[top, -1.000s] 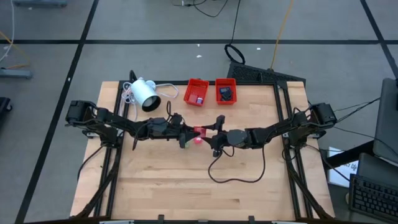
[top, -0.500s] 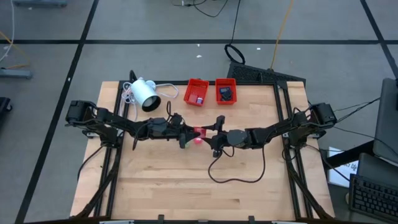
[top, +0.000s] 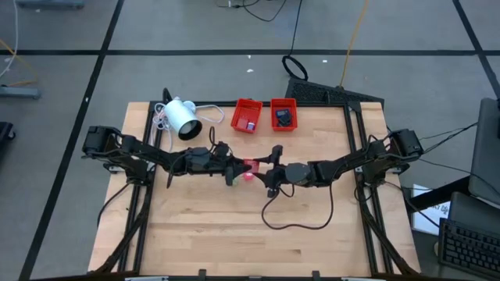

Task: Pick & Place Office items
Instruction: Put the red charger adapter into the left red bin

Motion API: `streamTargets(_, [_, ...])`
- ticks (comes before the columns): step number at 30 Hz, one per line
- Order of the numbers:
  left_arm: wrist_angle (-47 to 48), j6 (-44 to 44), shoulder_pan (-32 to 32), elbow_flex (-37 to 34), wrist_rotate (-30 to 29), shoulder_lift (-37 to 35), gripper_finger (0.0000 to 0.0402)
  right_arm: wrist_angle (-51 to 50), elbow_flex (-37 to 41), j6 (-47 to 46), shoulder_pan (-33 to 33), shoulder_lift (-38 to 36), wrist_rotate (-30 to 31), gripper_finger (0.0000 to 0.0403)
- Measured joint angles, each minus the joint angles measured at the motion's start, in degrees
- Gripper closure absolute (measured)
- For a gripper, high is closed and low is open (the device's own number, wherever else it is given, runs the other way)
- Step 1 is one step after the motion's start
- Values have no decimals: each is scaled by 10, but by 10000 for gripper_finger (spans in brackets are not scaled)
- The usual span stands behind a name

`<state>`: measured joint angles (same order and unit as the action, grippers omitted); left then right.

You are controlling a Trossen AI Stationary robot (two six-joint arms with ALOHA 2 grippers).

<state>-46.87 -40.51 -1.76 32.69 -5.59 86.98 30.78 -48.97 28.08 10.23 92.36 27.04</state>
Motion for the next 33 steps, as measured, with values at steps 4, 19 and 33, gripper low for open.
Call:
streamTargets(4, [1,25,7,0,1,0,270,-6,0,-57,0,0,-1,157])
streamTargets(19, [11,28,53,1,-31,-1,278,-225,10,-178,-9,-157,-1,108])
streamTargets(33, [472,130,235,250,-65,0,278,-170,98,-176,-48,-264,0,124])
